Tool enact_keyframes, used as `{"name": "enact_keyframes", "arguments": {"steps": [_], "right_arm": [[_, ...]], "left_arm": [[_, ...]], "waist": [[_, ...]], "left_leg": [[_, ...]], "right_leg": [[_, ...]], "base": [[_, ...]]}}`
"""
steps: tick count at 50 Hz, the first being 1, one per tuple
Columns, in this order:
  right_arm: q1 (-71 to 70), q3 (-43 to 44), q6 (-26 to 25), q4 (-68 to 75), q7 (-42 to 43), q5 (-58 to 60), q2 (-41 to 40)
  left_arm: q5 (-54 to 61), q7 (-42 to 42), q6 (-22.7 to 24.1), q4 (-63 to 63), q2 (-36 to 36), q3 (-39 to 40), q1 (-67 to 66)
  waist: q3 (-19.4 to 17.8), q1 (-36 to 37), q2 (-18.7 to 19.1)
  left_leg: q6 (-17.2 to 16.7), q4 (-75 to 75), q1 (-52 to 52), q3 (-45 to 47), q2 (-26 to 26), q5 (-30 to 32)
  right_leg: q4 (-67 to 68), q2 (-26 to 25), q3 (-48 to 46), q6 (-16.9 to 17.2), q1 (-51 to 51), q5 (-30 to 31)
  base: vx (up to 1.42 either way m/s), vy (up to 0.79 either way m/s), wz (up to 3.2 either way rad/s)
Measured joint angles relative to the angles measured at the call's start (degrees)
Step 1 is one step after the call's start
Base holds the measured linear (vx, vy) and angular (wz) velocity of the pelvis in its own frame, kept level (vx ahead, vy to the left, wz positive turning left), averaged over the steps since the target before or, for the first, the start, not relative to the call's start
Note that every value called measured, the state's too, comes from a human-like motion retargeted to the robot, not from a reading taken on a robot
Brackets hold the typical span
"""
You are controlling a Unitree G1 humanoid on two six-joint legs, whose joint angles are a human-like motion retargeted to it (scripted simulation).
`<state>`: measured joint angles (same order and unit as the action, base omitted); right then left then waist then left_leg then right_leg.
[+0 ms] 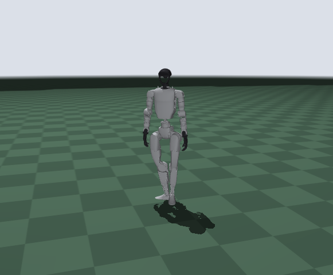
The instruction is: Upper body actions
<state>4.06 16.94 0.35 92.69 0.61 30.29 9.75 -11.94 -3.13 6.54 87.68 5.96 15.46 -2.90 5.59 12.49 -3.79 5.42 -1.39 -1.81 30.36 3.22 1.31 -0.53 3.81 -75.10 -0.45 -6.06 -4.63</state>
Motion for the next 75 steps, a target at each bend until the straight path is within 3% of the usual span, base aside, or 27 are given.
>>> {"name": "enact_keyframes", "arguments": {"steps": [3, 5, 7, 10, 12, 14, 18, 20, 22, 25, 27, 32, 35, 38, 39, 40, 42, 43, 47, 50, 54, 58, 62, 67, 71, 73, 75], "right_arm": [[-0.7, 1.53, 1.75, -2.31, 0.32, -2.48, -0.06], [-1.05, 2.28, 3.86, -3.71, -0.77, -4.09, 0.05], [-1.55, 1.59, 3.32, -4.7, -2.48, -4.54, 0.3], [-2.21, 1.05, 2.6, -4.27, -2.56, -4.83, -0.53], [-2.35, 0.4, 2.88, -3.94, -3.27, -4.76, -1.52], [-2.01, -0.81, 3.05, -4.03, -4.22, -3.5, -2.33], [-0.95, -3.13, 2.85, -4.14, -3.66, 1.27, -3.47], [-0.24, -4.16, 2.86, -4.03, -3.34, 3.41, -3.89], [0.41, -4.97, 2.77, -3.9, -3.57, 5.66, -4.03], [0.42, -2.45, 1.65, -3.9, -3.91, 9.38, -4.42], [0.16, -1.26, 1.71, -4.27, -2.94, 9.01, -4.49], [-1.89, -1.54, 1.27, -5.05, -2.63, 6.66, -4.21], [-3.43, -1.75, 2.16, -6.45, -3.1, 5.53, -4.45], [-4.68, -2.64, 3.05, -8.57, -4.42, 5.77, -4.69], [-5.06, -3.16, 3.22, -9.34, -4.69, 5.94, -4.7], [-5.48, -3.75, 3.38, -10.11, -4.9, 6.11, -4.71], [-7.16, -5.71, 3.47, -11.4, -5.34, 6.22, -4.91], [-8.03, -6.5, 3.47, -11.98, -5.52, 6.06, -5.03], [-10.17, -9.25, 3.99, -12.86, -6.18, 4.38, -6.12], [-10.56, -9.48, 4.49, -11.18, -6.44, 1.67, -5.8], [-8.84, -6.72, 3.1, -7.97, -4.59, 0.03, -3.6], [-6.95, -1.18, 2.86, -5.32, -2.7, -5.31, -1.5], [-5.84, 4.06, 3.89, -4.62, -5.18, -12.66, -0.54], [-5.59, 6.56, 3.98, -3.42, -3.04, -18.01, -1.34], [-4.34, 8.34, 2.66, -0.21, -4.09, -20.72, -1.79], [-4.01, 8.91, 1.77, 1.56, -4.43, -21.34, -2.07], [-3.55, 8.43, 1.52, 3.26, -3.94, -22.18, -2.24]], "left_arm": [[1.23, 0.19, -0.05, 0.73, -0.59, -0.37, 0.13], [1.44, 0.31, -0.06, 0.9, -0.9, -0.72, 0.89], [0.9, 0.68, -0.18, 1.2, -1.02, -0.21, 1.8], [1.43, 1.56, -0.15, 1.49, -0.58, -1.32, 2.54], [1.33, 1.46, -0.14, 1.64, -0.09, -1.97, 3.12], [1.0, 1.29, -0.01, 1.58, 0.41, -2.47, 3.43], [0.58, 1.57, -0.05, 1.42, 1.38, -3.62, 3.91], [0.53, 1.57, -0.13, 1.3, 1.74, -3.96, 4.13], [0.95, 1.86, -0.39, 1.31, 1.81, -3.23, 4.19], [2.89, 2.61, -1.02, 1.93, 1.06, -2.67, 5.12], [5.38, 2.11, -0.34, 1.85, -0.01, -2.76, 5.25], [5.99, 2.19, 0.38, 0.3, -0.31, -2.16, 3.29], [5.57, 1.67, 0.17, 1.32, -0.59, -2.21, 2.81], [5.89, 1.91, -0.1, 2.36, -0.5, -3.31, 2.89], [5.74, 1.89, -0.16, 2.55, -0.47, -3.82, 2.99], [5.51, 1.85, -0.19, 2.65, -0.43, -4.31, 3.1], [5.26, 2.3, -0.38, 2.03, -0.06, -4.86, 3.54], [5.24, 2.7, -0.46, 1.72, 0.21, -5.39, 3.91], [4.55, 3.98, -0.91, 1.03, 2.2, -4.84, 5.33], [3.0, 3.39, -1.48, 0.89, 3.81, -2.88, 5.98], [2.69, 2.67, -1.58, 1.18, 4.39, -2.02, 4.57], [1.54, 3.43, -2.36, 2.22, 4.33, -2.47, 3.8], [-0.17, 4.18, -3.27, 2.72, 3.83, -2.85, 4.24], [-0.5, 3.47, -3.42, 1.21, 2.85, -2.0, 4.32], [-0.54, 3.66, -3.99, 1.06, 2.13, -2.58, 5.08], [-0.15, 3.39, -4.07, 1.21, 1.49, -2.93, 6.14], [0.06, 3.47, -3.58, 0.38, 0.9, -3.52, 6.63]], "waist": [[-0.54, -1.15, 3.31], [-0.58, -1.93, 7.24], [-0.66, -1.35, 8.51], [-2.08, -4.37, 7.21], [-2.77, -7.07, 6.53], [-2.93, -8.4, 5.94], [-3.62, -10.99, 3.02], [-4.59, -11.4, 1.1], [-4.34, -8.02, -1.49], [-4.47, -5.65, -2.46], [-4.45, -5.46, -2.61], [-2.67, -7.05, -3.33], [-3.29, -5.14, -2.74], [-4.7, -1.57, -1.24], [-5.1, -1.09, -1.0], [-5.47, -0.93, -0.87], [-6.33, -4.79, -0.64], [-6.62, -8.0, 0.11], [-9.0, -16.14, 1.62], [-9.75, -19.15, 2.61], [-7.3, -19.22, 4.15], [-4.8, -18.91, 5.46], [-3.38, -20.16, 7.01], [-2.28, -23.43, 9.94], [-1.03, -24.98, 10.73], [-0.6, -24.63, 9.04], [-0.15, -22.86, 5.28]], "left_leg": [[1.17, -0.13, -0.91, -5.19, -1.61, 0.69], [1.27, -0.36, -1.32, -7.52, -5.05, 1.17], [1.61, -0.42, -1.98, -8.11, -6.17, 1.64], [2.76, 0.4, -2.37, -11.76, -3.54, 3.66], [3.26, 1.04, -2.97, -16.35, -2.12, 5.25], [3.46, 1.67, -3.46, -19.58, -1.27, 6.45], [3.79, 2.62, -3.18, -25.7, 2.66, 8.12], [3.77, 2.57, -1.97, -28.05, 4.82, 8.21], [3.61, 2.25, -1.55, -26.03, 6.62, 7.25], [2.58, -1.07, -2.11, -26.75, 6.63, 4.63], [1.3, -4.93, -2.97, -26.39, 5.77, 2.5], [0.9, -13.48, -5.82, -22.74, 5.03, 2.57], [-0.24, -12.57, -6.34, -34.88, 8.14, 3.74], [-5.33, -8.65, -4.64, -55.37, 11.36, 4.99], [-7.47, -7.87, -4.48, -55.91, 10.45, 4.65], [-9.55, -7.39, -4.64, -53.68, 8.83, 3.89], [-5.71, -5.87, -3.88, -41.86, 6.95, 2.09], [-5.79, -4.5, -2.78, -34.01, 3.66, 0.78], [-5.53, -4.04, -2.94, -29.67, 1.86, 0.12], [-5.77, -2.85, -1.42, -19.11, -1.42, -1.67], [-6.93, -0.45, 0.97, -2.61, -4.64, -3.47], [-9.04, 0.82, 3.75, 12.53, -5.6, -5.74], [-11.72, 0.23, 5.64, 19.73, -5.54, -7.68], [-15.09, -1.41, 8.6, 24.22, -6.17, -7.47], [-16.55, -4.08, 12.19, 23.66, -6.17, -1.91], [-14.59, -8.51, 13.53, 22.74, -6.31, 3.42], [-8.79, -16.19, 12.87, 18.56, -5.97, 8.24]], "right_leg": [[5.92, 1.32, 0.43, -3.14, -0.93, 7.01], [13.65, 2.74, 3.8, -8.07, -0.09, 11.26], [27.63, 8.47, 14.24, -11.39, 4.99, 10.8], [38.99, 11.35, 30.55, -6.43, 13.0, 7.72], [37.97, 6.63, 40.09, -1.89, 16.45, 4.85], [32.52, 2.92, 42.96, -0.31, 16.73, 2.72], [16.38, 0.6, 37.61, 0.26, 13.79, 1.73], [8.48, -1.0, 32.43, -3.87, 11.39, 1.5], [5.76, -1.26, 25.79, -1.39, 7.82, -1.18], [9.06, 0.05, 41.71, 2.23, 11.22, -0.45], [7.35, 1.5, 31.34, 0.95, 9.53, -0.27], [8.43, 2.35, 41.02, 0.92, 12.73, 0.9], [8.99, 0.31, 49.75, -0.61, 14.42, 2.56], [9.34, -3.09, 58.89, -2.11, 16.13, 5.61], [9.59, -3.83, 61.55, -2.33, 17.08, 7.02], [9.93, -4.36, 64.06, -2.44, 18.21, 8.53], [9.66, -5.11, 65.78, -2.83, 19.82, 10.63], [9.35, -5.76, 65.0, -3.21, 20.58, 10.91], [8.3, -7.31, 64.96, -6.27, 22.47, 7.55], [7.18, -5.98, 55.95, -8.9, 22.58, 2.61], [4.39, -4.44, 34.83, -10.32, 20.17, -4.73], [3.5, -2.93, 15.23, -6.69, 16.96, -8.91], [2.63, -2.72, 4.24, -2.25, 14.37, -7.15], [2.26, -5.25, 12.0, -7.04, 16.1, -3.73], [2.08, -5.82, 16.09, -7.07, 15.02, -4.38], [1.1, -4.39, 18.68, -7.14, 13.72, -4.28], [-0.6, -1.72, 21.1, -7.83, 12.06, -3.59]], "base": [[0.33, -0.07, 1.46], [0.25, -0.11, 1.39], [0.33, -0.16, 0.82], [0.14, -0.2, 1.75], [0.12, -0.32, 2.05], [0.1, -0.34, 1.57], [0.1, -0.29, 1.52], [0.08, -0.18, 0.91], [0.07, -0.11, -0.18], [-0.07, -0.04, 0.09], [-0.15, 0.03, -0.23], [-0.11, 0.13, -1.42], [-0.22, 0.24, -3.2], [-0.29, 0.22, -4.05], [-0.32, 0.21, -3.99], [-0.47, 0.23, -3.6], [-0.63, 0.23, -2.82], [-0.7, 0.28, -2.4], [-0.8, 0.48, -3.13], [-0.63, 0.6, -3.62], [-0.42, 0.58, -3.78], [-0.43, 0.52, -3.45], [-0.38, 0.39, -2.8], [-0.18, 0.23, -2.03], [-0.01, 0.06, -1.11], [0.03, -0.01, -1.02], [0.11, -0.1, -1.35]]}}
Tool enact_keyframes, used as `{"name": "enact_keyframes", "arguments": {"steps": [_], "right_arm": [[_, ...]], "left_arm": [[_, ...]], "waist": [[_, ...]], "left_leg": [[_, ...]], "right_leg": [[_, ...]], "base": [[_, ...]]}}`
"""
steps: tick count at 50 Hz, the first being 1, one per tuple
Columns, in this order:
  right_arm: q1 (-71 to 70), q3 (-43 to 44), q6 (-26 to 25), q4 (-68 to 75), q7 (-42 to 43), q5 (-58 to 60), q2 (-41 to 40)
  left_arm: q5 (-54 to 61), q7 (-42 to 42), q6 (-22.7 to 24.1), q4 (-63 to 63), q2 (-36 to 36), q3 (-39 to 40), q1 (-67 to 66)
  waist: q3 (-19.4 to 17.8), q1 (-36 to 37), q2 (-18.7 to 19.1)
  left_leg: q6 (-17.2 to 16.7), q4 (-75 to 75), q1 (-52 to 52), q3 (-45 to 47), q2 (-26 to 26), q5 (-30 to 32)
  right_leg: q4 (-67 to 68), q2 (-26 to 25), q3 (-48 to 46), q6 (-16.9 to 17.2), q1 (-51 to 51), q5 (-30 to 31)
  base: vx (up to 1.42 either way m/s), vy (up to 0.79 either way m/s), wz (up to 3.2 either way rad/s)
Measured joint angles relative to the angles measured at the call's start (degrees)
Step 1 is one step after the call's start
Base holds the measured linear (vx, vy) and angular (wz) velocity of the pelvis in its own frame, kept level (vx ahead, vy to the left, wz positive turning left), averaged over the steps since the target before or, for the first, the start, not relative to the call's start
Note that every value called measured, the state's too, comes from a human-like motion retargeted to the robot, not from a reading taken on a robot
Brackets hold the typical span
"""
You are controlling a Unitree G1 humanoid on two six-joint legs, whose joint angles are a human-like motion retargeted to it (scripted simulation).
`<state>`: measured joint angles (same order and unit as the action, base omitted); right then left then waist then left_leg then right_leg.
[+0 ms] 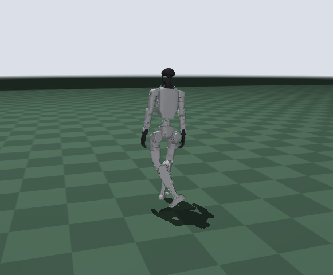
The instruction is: Upper body actions
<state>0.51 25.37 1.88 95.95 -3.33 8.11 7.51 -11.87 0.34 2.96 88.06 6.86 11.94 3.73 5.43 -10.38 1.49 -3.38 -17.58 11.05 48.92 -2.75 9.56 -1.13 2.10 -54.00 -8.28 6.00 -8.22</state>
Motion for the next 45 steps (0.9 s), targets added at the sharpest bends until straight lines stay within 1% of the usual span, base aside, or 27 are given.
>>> {"name": "enact_keyframes", "arguments": {"steps": [1, 2, 3, 5, 7, 8, 10, 12, 13, 15, 16, 17, 18, 19, 20, 22, 23, 26, 30, 32, 35, 38, 40, 41, 42, 43, 45], "right_arm": [[0.22, -0.31, -0.15, 0.8, 0.33, 0.03, -0.05], [0.39, -0.64, -0.41, 1.35, 0.55, 0.39, -0.13], [0.47, -1.02, -0.89, 1.43, 0.55, 1.42, -0.24], [0.07, -2.25, -1.66, 1.35, 0.32, 4.65, -0.64], [-1.32, -4.29, -2.5, -0.63, -0.47, 8.88, -1.2], [-2.08, -5.68, -2.62, -2.04, -0.98, 11.2, -1.45], [-3.61, -8.46, -1.88, -4.78, -2.1, 16.69, -1.73], [-4.94, -11.31, -0.76, -6.84, -2.37, 22.43, -2.0], [-5.54, -12.62, -0.62, -7.63, -2.14, 25.11, -2.11], [-6.43, -14.99, -1.02, -8.81, -1.19, 28.34, -2.34], [-6.54, -15.8, -1.06, -9.19, -0.9, 28.48, -2.43], [-6.51, -16.44, -1.0, -9.57, -0.83, 28.41, -2.48], [-6.21, -16.73, -0.76, -9.93, -1.18, 27.9, -2.48], [-5.61, -16.72, -0.42, -10.32, -2.13, 27.48, -2.38], [-4.86, -16.56, -0.01, -10.72, -3.38, 27.1, -2.23], [-3.94, -16.48, -0.6, -11.32, -6.4, 26.45, -1.87], [-3.94, -16.1, -1.21, -11.75, -7.3, 25.63, -1.77], [-4.28, -15.68, -0.91, -12.35, -6.67, 21.84, -1.3], [-4.05, -14.78, 0.67, -12.16, -5.06, 19.12, -0.77], [-3.21, -13.37, 0.49, -11.72, -4.37, 18.48, -0.83], [-1.9, -11.63, 0.13, -10.37, -3.04, 16.79, -0.72], [-1.42, -10.93, -0.14, -8.93, -2.85, 16.9, -0.59], [-1.26, -10.95, -0.24, -8.53, -2.88, 17.83, -0.58], [-1.33, -11.26, -0.13, -8.45, -2.72, 18.17, -0.6], [-1.44, -11.57, -0.02, -8.39, -2.53, 18.47, -0.64], [-1.61, -11.9, 0.08, -8.37, -2.28, 18.67, -0.76], [-2.23, -12.3, 0.31, -8.06, -1.97, 19.11, -1.0]], "left_arm": [[-0.09, 0.28, 0.31, -1.09, -0.18, -0.89, -0.24], [-0.16, 0.45, 0.6, -2.2, -0.39, -1.8, -0.5], [-0.18, 0.42, 0.82, -3.33, -0.65, -2.74, -0.78], [0.17, -0.42, 1.42, -4.7, -1.42, -4.22, -1.14], [1.29, -1.06, 2.1, -4.51, -1.93, -5.01, -0.26], [1.91, -0.99, 2.34, -4.13, -2.08, -5.17, 0.27], [2.41, 0.05, 2.5, -3.37, -2.11, -5.43, 1.02], [1.58, 0.94, 2.36, -2.99, -1.96, -5.91, 0.83], [0.97, 1.0, 2.26, -2.79, -1.86, -6.05, 0.63], [-0.03, 0.45, 2.18, -2.15, -1.78, -6.38, 0.23], [-0.28, 0.16, 2.17, -1.65, -1.86, -6.55, 0.03], [-0.48, -0.02, 2.16, -1.15, -2.01, -6.73, -0.2], [-0.57, 0.02, 2.15, -0.64, -2.27, -6.96, -0.5], [-0.68, 0.19, 2.14, -0.27, -2.54, -7.21, -1.01], [-0.81, 0.43, 2.13, 0.03, -2.8, -7.47, -1.62], [-1.59, 1.01, 1.97, 0.05, -3.4, -6.7, -2.49], [-2.18, 1.1, 1.92, -0.08, -3.57, -6.28, -2.35], [-3.36, 0.36, 2.7, -1.34, -3.71, -5.01, -2.08], [-5.95, 0.66, 2.89, -3.41, -2.85, -4.28, -1.51], [-6.81, 0.12, 2.49, -3.47, -2.51, -4.59, -0.49], [-5.9, -0.36, 2.71, -3.37, -2.83, -5.12, 1.0], [-3.94, 0.93, 4.1, -3.74, -3.49, -4.85, 1.94], [-2.69, 1.35, 5.19, -4.26, -3.69, -4.85, 2.45], [-2.42, 1.32, 5.49, -4.72, -3.54, -4.98, 2.77], [-2.26, 1.31, 5.7, -5.23, -3.32, -5.13, 3.15], [-2.36, 1.34, 5.76, -5.83, -2.98, -5.32, 3.63], [-2.7, 1.6, 5.83, -6.8, -2.18, -5.51, 4.98]], "waist": [[0.33, 1.81, -1.97], [0.59, 3.78, -3.71], [0.69, 6.1, -4.97], [0.1, 10.98, -6.95], [-1.26, 14.43, -7.72], [-2.12, 15.68, -7.96], [-3.34, 16.86, -7.72], [-3.64, 16.46, -6.67], [-3.78, 16.3, -5.8], [-4.42, 16.57, -3.29], [-4.86, 16.76, -1.88], [-5.29, 16.62, -0.72], [-5.7, 15.86, -0.05], [-5.66, 14.21, 0.58], [-5.39, 12.13, 1.19], [-5.16, 11.15, 1.85], [-5.1, 10.94, 2.18], [-5.43, 9.52, 2.72], [-3.62, 6.73, 2.81], [-3.35, 6.57, 2.36], [-3.48, 7.24, 1.56], [-3.81, 7.14, 0.95], [-4.2, 6.84, 0.52], [-4.78, 7.08, 0.29], [-5.51, 7.52, 0.05], [-6.52, 8.35, -0.22], [-8.31, 10.64, -1.3]], "left_leg": [[3.74, -5.53, -1.99, -3.55, -0.06, 1.02], [6.02, -10.81, -4.26, -7.3, 0.05, 1.34], [5.39, -15.58, -7.08, -11.44, 0.5, 0.28], [1.68, -21.27, -14.02, -24.21, 5.86, -1.78], [0.32, -22.91, -18.09, -29.44, 8.85, -3.06], [1.27, -23.11, -19.56, -29.84, 8.87, -4.24], [2.85, -21.04, -21.35, -28.98, 7.04, -8.13], [3.53, -14.34, -21.55, -27.14, 5.03, -12.26], [3.22, -9.85, -21.35, -26.84, 4.62, -13.65], [0.49, 0.2, -20.33, -27.88, 4.24, -14.88], [-2.02, 4.57, -19.59, -27.78, 3.51, -14.8], [-3.28, 8.4, -18.79, -27.36, 3.03, -13.65], [-2.07, 11.13, -17.9, -26.31, 3.03, -10.33], [-1.8, 12.05, -16.66, -27.52, 3.48, -10.66], [-2.02, 12.07, -15.25, -29.86, 4.16, -12.81], [-2.72, 10.91, -15.3, -27.32, 2.66, -12.51], [-3.0, 11.03, -15.47, -29.54, 2.91, -12.45], [-2.42, 12.67, -13.93, -29.83, 3.91, -12.49], [-2.49, 12.79, -15.74, -34.78, 4.74, -11.23], [-2.25, 12.31, -16.63, -38.41, 5.45, -10.12], [-2.22, 11.54, -17.82, -46.0, 7.04, -8.23], [-2.24, 10.81, -19.43, -55.72, 9.6, -5.99], [-2.5, 10.33, -20.88, -62.49, 11.74, -4.01], [-2.79, 10.31, -21.45, -65.63, 12.82, -2.76], [-3.16, 10.34, -21.95, -68.14, 13.68, -1.57], [-3.7, 10.5, -22.33, -69.41, 14.1, -0.5], [-4.83, 11.23, -23.42, -70.72, 15.23, 1.32]], "right_leg": [[-0.13, 1.78, 2.23, -0.17, -0.23, 0.49], [-0.21, 3.31, 4.48, -0.39, -0.32, 0.98], [-0.16, 4.33, 6.8, -0.69, -0.13, 1.51], [-0.38, 5.31, 11.1, -1.39, -0.07, 2.7], [-0.57, 5.32, 13.73, -1.73, 0.02, 3.73], [-0.53, 5.35, 15.18, -1.8, 0.03, 4.2], [-0.27, 5.08, 17.71, -1.78, 0.09, 5.0], [0.14, 4.25, 19.05, -1.56, 0.02, 5.42], [0.29, 3.31, 19.68, -1.55, -0.19, 5.53], [0.61, 0.3, 21.1, -1.7, -1.18, 5.48], [0.75, -1.44, 22.03, -1.8, -2.08, 5.26], [0.9, -2.75, 22.77, -1.82, -3.07, 5.01], [1.03, -3.23, 23.15, -1.66, -4.22, 4.71], [1.29, -3.51, 23.09, -1.48, -5.12, 4.3], [1.61, -3.69, 22.81, -1.27, -5.88, 3.84], [2.98, -3.84, 25.53, -0.92, -6.5, 3.14], [3.91, -3.85, 25.81, -0.67, -6.38, 2.67], [7.13, -4.01, 26.64, -0.39, -6.24, 1.09], [9.69, -4.24, 26.88, -0.66, -5.48, -0.31], [10.81, -4.89, 30.78, -2.03, -5.05, 0.2], [13.15, -6.66, 41.88, -3.27, -3.63, 2.55], [15.41, -7.91, 53.9, 0.21, -1.32, 5.53], [15.48, -8.03, 58.25, 3.5, -0.58, 6.67], [15.25, -8.11, 58.58, 4.89, -0.85, 6.18], [14.72, -8.0, 57.23, 5.32, -1.35, 5.51], [13.55, -7.5, 52.53, 3.8, -2.33, 4.51], [10.28, -5.46, 42.5, 2.74, -4.68, 3.94]], "base": [[0.14, -0.14, -1.66], [0.15, -0.11, -1.91], [0.1, -0.09, -2.15], [0.0, -0.11, -2.38], [-0.11, -0.13, -2.23], [-0.11, -0.1, -2.07], [-0.06, -0.1, -1.82], [0.01, -0.07, -1.5], [0.06, -0.02, -1.54], [0.12, -0.01, -1.61], [0.22, -0.01, -1.43], [0.3, 0.01, -1.02], [0.39, 0.03, -0.4], [0.5, 0.05, 0.24], [0.55, 0.05, 0.11], [0.41, 0.02, -0.48], [0.21, 0.03, -0.45], [0.17, 0.04, 0.01], [0.22, -0.17, 1.25], [0.17, -0.27, 2.19], [0.24, -0.35, 2.56], [0.1, -0.33, 2.95], [0.07, -0.4, 3.12], [0.02, -0.39, 3.0], [-0.01, -0.4, 2.85], [-0.02, -0.42, 2.78], [-0.08, -0.39, 2.7]]}}
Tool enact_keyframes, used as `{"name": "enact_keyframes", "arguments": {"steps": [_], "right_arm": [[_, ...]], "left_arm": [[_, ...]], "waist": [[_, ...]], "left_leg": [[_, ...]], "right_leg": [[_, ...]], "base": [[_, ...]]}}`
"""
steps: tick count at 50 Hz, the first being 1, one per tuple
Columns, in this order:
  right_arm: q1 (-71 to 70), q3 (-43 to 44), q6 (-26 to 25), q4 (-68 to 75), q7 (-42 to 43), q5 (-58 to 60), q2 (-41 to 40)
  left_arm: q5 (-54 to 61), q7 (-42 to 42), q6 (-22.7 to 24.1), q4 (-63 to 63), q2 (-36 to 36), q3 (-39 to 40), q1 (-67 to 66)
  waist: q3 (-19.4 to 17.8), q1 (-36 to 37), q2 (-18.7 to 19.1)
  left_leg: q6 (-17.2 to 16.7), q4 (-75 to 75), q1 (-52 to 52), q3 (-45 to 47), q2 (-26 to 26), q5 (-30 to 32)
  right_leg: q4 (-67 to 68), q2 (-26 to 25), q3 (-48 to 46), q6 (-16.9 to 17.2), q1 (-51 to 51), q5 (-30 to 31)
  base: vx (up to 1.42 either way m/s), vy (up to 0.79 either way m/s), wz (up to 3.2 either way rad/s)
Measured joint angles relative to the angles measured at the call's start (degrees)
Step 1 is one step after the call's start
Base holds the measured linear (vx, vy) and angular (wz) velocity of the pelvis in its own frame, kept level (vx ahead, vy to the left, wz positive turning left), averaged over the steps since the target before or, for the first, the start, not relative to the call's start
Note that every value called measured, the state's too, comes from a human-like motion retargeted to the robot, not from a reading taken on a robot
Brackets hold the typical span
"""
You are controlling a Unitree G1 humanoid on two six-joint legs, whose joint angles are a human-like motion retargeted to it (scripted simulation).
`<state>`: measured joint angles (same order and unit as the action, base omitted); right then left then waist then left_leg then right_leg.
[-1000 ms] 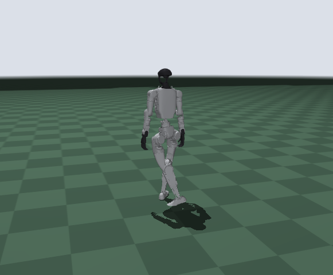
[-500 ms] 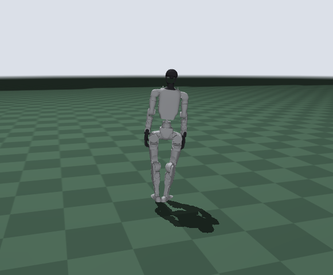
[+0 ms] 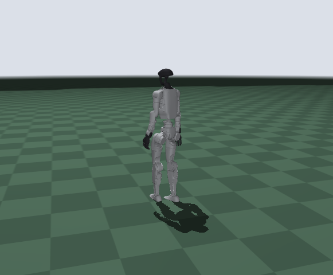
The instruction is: Upper body actions
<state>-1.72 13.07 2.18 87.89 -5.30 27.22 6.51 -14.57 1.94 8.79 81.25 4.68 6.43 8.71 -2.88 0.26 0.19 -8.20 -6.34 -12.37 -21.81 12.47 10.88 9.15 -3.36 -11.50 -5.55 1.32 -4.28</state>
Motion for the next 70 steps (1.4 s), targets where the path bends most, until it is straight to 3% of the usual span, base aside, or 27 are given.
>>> {"name": "enact_keyframes", "arguments": {"steps": [2, 5, 7, 12, 15, 18, 20, 22, 25, 27, 30, 32, 34, 35, 40, 43, 45, 46, 47, 48, 49, 52, 55, 61, 70], "right_arm": [[-0.45, 0.0, 0.07, 0.56, -0.28, 0.4, 0.12], [0.05, 0.49, -0.18, 0.93, -1.0, 1.66, 1.11], [0.93, 1.43, -0.38, 0.65, -0.32, 3.55, 1.82], [4.27, 3.24, 0.05, 1.24, 2.79, 4.48, 2.8], [5.29, 3.9, 0.28, 3.45, 2.79, 3.61, 3.26], [6.28, 4.9, -0.42, 5.84, 3.81, 3.98, 3.68], [7.2, 5.53, -0.65, 7.16, 4.83, 3.98, 3.94], [8.05, 6.16, -0.96, 8.16, 5.43, 4.3, 4.33], [8.78, 7.05, -1.4, 8.31, 5.98, 4.59, 4.25], [8.39, 6.39, -0.3, 7.42, 5.12, 3.95, 4.22], [6.79, 5.14, 0.04, 5.95, 3.82, 4.44, 4.3], [5.64, 4.02, 0.28, 5.37, 4.12, 3.6, 3.85], [4.35, 3.4, 0.77, 4.65, 3.3, 2.3, 3.07], [3.73, 3.22, 0.9, 4.16, 2.66, 1.76, 2.59], [1.53, 2.08, 1.7, 0.56, 2.31, 1.34, 1.19], [0.95, 0.76, 2.37, -1.32, 3.05, 2.3, 0.92], [0.93, 0.13, 2.64, -1.73, 3.49, 2.38, 0.88], [1.06, -0.05, 2.68, -1.52, 3.38, 2.42, 0.65], [1.26, 0.05, 2.63, -1.21, 3.08, 2.54, 0.42], [1.56, 0.7, 2.43, -0.67, 2.43, 2.82, 0.17], [2.01, 1.61, 2.07, -0.05, 1.58, 2.77, 0.16], [2.96, 3.98, 1.04, 1.4, 0.27, 1.66, 0.38], [3.11, 4.43, 1.03, 1.5, 1.34, 2.58, 0.06], [3.56, 1.83, 0.31, 4.49, 2.36, 2.45, 0.76], [2.79, 1.02, -0.32, 4.11, 2.1, 1.3, 0.16]], "left_arm": [[-0.06, -0.14, 0.13, -0.28, 0.23, -0.3, 1.2], [1.1, -0.86, 0.73, 0.36, -0.47, -1.54, 2.11], [2.19, -1.0, 1.23, 0.76, -0.7, -2.59, 2.02], [2.13, -1.85, 1.38, 1.26, -0.39, -2.78, 0.49], [2.38, -2.04, 1.18, 2.18, -0.13, -0.59, -0.28], [2.61, -2.47, 0.54, 3.98, 0.11, 1.21, -0.86], [2.48, -3.59, -0.01, 5.66, 0.23, 1.72, -1.04], [2.44, -4.55, -0.44, 7.46, 0.03, 2.26, -1.47], [3.72, -4.85, -0.87, 10.02, 0.2, 1.97, -1.8], [3.58, -4.74, -1.03, 10.31, 0.72, 2.33, -1.76], [2.39, -4.08, -1.17, 10.29, 1.8, 3.71, -2.12], [1.85, -3.3, -1.54, 10.82, 2.94, 4.25, -2.39], [0.74, -2.42, -2.39, 11.79, 4.09, 5.05, -2.05], [0.15, -2.03, -2.89, 12.3, 4.59, 5.53, -1.89], [0.82, -1.29, -3.87, 12.89, 5.59, 6.1, -3.6], [0.48, -0.73, -4.1, 12.53, 5.47, 6.69, -5.39], [-0.07, -0.44, -4.24, 12.55, 5.29, 6.88, -6.41], [-0.62, -0.03, -4.45, 12.68, 5.51, 7.42, -6.78], [-1.31, 0.42, -4.81, 12.85, 5.72, 7.99, -7.03], [-2.27, 0.95, -5.46, 13.06, 5.89, 8.59, -7.01], [-3.06, 1.03, -6.06, 13.23, 5.58, 8.99, -7.17], [-1.16, -0.31, -5.8, 13.85, 3.61, 8.55, -7.3], [2.36, 0.87, -4.28, 13.34, 3.18, 8.81, -8.38], [0.99, -0.08, -5.03, 12.97, 2.09, 11.66, -11.6], [3.06, 0.36, -5.16, 12.52, 1.12, 11.26, -10.59]], "waist": [[-1.31, 3.62, -0.94], [-2.46, 8.56, -2.22], [-2.22, 9.19, -3.36], [1.66, 4.39, -6.59], [4.0, 1.95, -9.31], [6.12, 1.74, -10.24], [7.0, 3.93, -9.36], [7.82, 5.33, -9.31], [8.44, 6.39, -7.07], [7.44, 6.48, -3.31], [6.78, 4.72, 1.49], [6.37, 3.31, 1.61], [5.76, 2.64, 0.53], [5.42, 2.28, -0.04], [4.95, 2.96, -1.15], [3.98, 0.79, -2.58], [2.73, -0.12, -4.16], [2.39, 0.14, -4.66], [2.32, 0.53, -5.04], [2.8, 1.14, -5.18], [3.25, 2.28, -5.03], [3.51, 6.89, -5.23], [3.48, 6.37, -5.24], [8.54, 3.39, -4.31], [9.33, 4.85, -3.64]], "left_leg": [[0.66, 1.55, -0.8, 1.26, 0.16, 0.96], [5.45, 3.27, -2.28, 8.17, -1.01, 0.71], [9.2, 3.53, -3.22, 18.56, -2.67, -0.3], [15.31, -0.18, -0.21, 59.39, -9.46, -7.77], [18.01, -6.0, 2.12, 69.51, -11.05, -13.23], [19.11, -6.95, 3.92, 68.97, -10.26, -16.48], [14.58, -3.01, 6.87, 68.9, -9.79, -17.09], [16.29, -0.89, 6.68, 65.78, -7.27, -16.19], [18.18, -1.49, 3.25, 53.92, -7.68, -14.99], [18.55, -1.15, 4.12, 50.51, -10.57, -14.47], [18.18, -3.29, 3.42, 46.16, -15.7, -14.31], [18.69, -3.37, 2.57, 42.42, -15.02, -13.34], [19.21, -1.67, 2.37, 39.27, -12.98, -11.43], [19.44, -0.57, 2.35, 37.61, -11.94, -10.29], [19.18, 2.81, 2.69, 32.24, -10.03, -7.1], [19.21, 4.3, 4.9, 28.15, -6.88, -6.36], [19.32, 4.26, 7.1, 25.74, -4.2, -6.72], [18.98, 3.75, 7.93, 25.09, -3.87, -7.02], [18.65, 3.15, 8.39, 24.36, -3.65, -7.33], [18.32, 2.34, 8.12, 23.48, -3.63, -7.63], [18.06, 1.77, 8.02, 22.58, -3.73, -7.79], [17.71, 1.8, 8.94, 21.47, -3.36, -7.58], [17.65, 2.9, 10.3, 19.4, -2.74, -6.8], [17.4, 5.83, 10.71, 17.8, -2.4, -5.36], [16.84, 7.65, 11.88, 20.07, -3.17, -4.62]], "right_leg": [[-1.29, 0.67, -5.03, 0.08, -0.69, -0.28], [-2.94, 3.43, -13.55, 1.38, -2.13, -0.77], [-4.68, 4.27, -19.76, 1.95, -3.52, -1.66], [-8.82, 6.02, -39.77, 4.89, -5.39, -3.44], [-9.21, 8.32, -48.58, 7.92, -5.63, -4.13], [-8.79, 8.83, -56.05, 10.81, -6.34, -4.57], [-8.21, 7.04, -60.23, 12.19, -7.25, -4.91], [-7.33, 6.61, -63.7, 12.35, -8.54, -3.85], [-3.04, 5.67, -65.85, 10.77, -10.5, 1.47], [4.12, 5.22, -65.33, 6.55, -11.56, 6.49], [23.1, 10.3, -57.5, 1.09, -8.59, 10.65], [35.08, 15.35, -48.89, 5.18, -3.02, 7.75], [39.84, 15.94, -37.61, 10.14, 4.43, 4.53], [39.69, 14.15, -31.53, 12.73, 8.02, 3.7], [24.1, 11.14, -19.52, 10.47, 13.47, -0.6], [10.45, 8.46, -7.59, 10.09, 13.42, -2.97], [2.77, 9.18, -2.13, 11.37, 11.33, 0.63], [2.28, 8.22, -0.1, 10.71, 9.74, -1.34], [1.92, 8.56, -2.31, 10.19, 8.17, -2.67], [1.81, 11.52, -13.01, 9.96, 6.64, -2.74], [1.52, 12.4, -15.49, 10.34, 5.76, -2.85], [-0.55, 11.07, -12.29, 10.65, 3.63, -3.08], [-4.52, 10.06, -16.93, 10.04, -0.08, -2.46], [-7.92, 8.02, -18.37, 9.07, -0.8, -1.75], [-8.32, 7.01, -17.44, 8.45, -0.58, -0.79]], "base": [[0.03, -0.35, 2.72], [0.25, -0.23, 3.04], [0.38, -0.17, 3.75], [0.52, -0.14, 4.31], [0.66, -0.2, 3.82], [0.62, -0.22, 3.18], [0.59, -0.16, 2.38], [0.58, -0.16, 2.28], [0.53, -0.24, 2.2], [0.31, -0.24, 1.99], [0.28, -0.28, 1.83], [0.19, -0.33, 1.66], [0.04, -0.4, 1.61], [-0.04, -0.42, 1.39], [-0.04, -0.35, 1.05], [0.01, -0.19, 1.37], [0.05, -0.06, 1.24], [0.13, -0.01, 0.86], [0.16, -0.05, 0.73], [0.14, -0.09, 0.82], [0.13, -0.12, 0.88], [0.04, -0.04, 0.51], [0.0, -0.04, 0.62], [0.09, 0.02, 0.22], [-0.01, -0.02, -0.25]]}}
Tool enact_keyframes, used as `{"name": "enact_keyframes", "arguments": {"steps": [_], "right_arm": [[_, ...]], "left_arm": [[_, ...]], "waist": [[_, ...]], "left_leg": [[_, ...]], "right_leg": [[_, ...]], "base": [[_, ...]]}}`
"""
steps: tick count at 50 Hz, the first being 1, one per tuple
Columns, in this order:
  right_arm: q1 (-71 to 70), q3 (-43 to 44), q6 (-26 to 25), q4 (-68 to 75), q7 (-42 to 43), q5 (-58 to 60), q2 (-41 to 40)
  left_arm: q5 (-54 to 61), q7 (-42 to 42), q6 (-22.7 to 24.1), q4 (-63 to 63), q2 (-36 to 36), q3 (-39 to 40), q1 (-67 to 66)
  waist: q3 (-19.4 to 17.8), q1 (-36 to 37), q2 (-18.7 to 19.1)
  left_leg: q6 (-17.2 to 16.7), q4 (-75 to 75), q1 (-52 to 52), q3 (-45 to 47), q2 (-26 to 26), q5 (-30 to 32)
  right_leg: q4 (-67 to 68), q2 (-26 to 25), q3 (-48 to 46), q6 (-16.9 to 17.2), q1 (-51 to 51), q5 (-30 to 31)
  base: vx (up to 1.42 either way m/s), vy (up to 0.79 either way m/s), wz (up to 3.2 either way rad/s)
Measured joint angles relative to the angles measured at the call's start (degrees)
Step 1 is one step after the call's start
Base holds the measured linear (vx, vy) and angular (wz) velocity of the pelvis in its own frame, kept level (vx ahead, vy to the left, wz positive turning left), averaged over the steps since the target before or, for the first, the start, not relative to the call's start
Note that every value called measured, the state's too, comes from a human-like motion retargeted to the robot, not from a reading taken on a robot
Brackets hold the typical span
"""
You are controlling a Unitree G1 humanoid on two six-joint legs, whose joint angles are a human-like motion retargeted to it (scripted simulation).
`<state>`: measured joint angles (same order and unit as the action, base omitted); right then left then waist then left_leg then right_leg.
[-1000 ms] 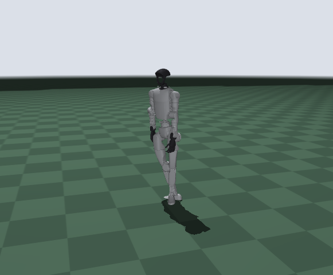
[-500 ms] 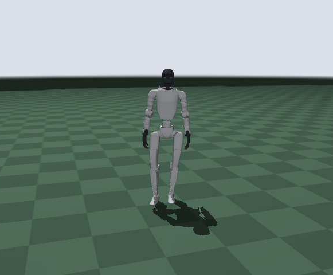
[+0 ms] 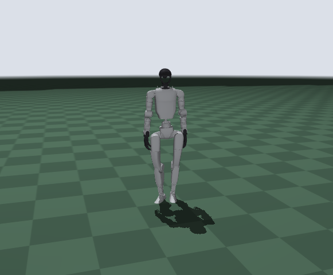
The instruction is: Upper body actions
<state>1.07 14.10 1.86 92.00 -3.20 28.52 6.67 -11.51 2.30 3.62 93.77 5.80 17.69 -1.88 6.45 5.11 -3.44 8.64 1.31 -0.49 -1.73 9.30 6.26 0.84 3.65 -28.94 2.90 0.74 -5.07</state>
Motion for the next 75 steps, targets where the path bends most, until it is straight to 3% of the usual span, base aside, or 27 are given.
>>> {"name": "enact_keyframes", "arguments": {"steps": [15, 30, 75], "right_arm": [[0.76, -1.75, 2.22, 1.93, 4.51, -1.21, -0.92], [0.99, -2.12, 2.88, 3.5, 6.47, -1.77, -0.21], [-0.93, -4.75, 2.8, 3.04, 4.77, -1.58, -0.55]], "left_arm": [[0.88, 2.9, 0.18, -2.28, -1.05, 0.08, 1.93], [0.84, -0.17, -0.59, 2.71, -0.41, 0.65, 1.53], [1.76, -1.19, 1.05, 2.45, -1.15, -0.63, 2.17]], "waist": [[0.54, -1.24, 0.61], [0.98, -1.36, 0.93], [1.72, -0.76, 0.75]], "left_leg": [[-0.47, 0.59, 0.47, 1.16, -0.31, 1.31], [-0.93, 0.33, 0.07, 1.38, -0.28, 2.63], [-2.79, 0.16, -0.84, 1.05, -0.75, 6.16]], "right_leg": [[-0.22, -0.81, 0.4, -0.74, -0.03, 1.15], [0.01, -1.1, 0.9, -1.48, 0.26, 2.14], [-1.32, -3.35, 1.65, -4.05, -0.31, 4.61]], "base": [[0.0, 0.0, -0.03], [0.0, 0.0, 0.0], [0.0, 0.0, 0.0]]}}
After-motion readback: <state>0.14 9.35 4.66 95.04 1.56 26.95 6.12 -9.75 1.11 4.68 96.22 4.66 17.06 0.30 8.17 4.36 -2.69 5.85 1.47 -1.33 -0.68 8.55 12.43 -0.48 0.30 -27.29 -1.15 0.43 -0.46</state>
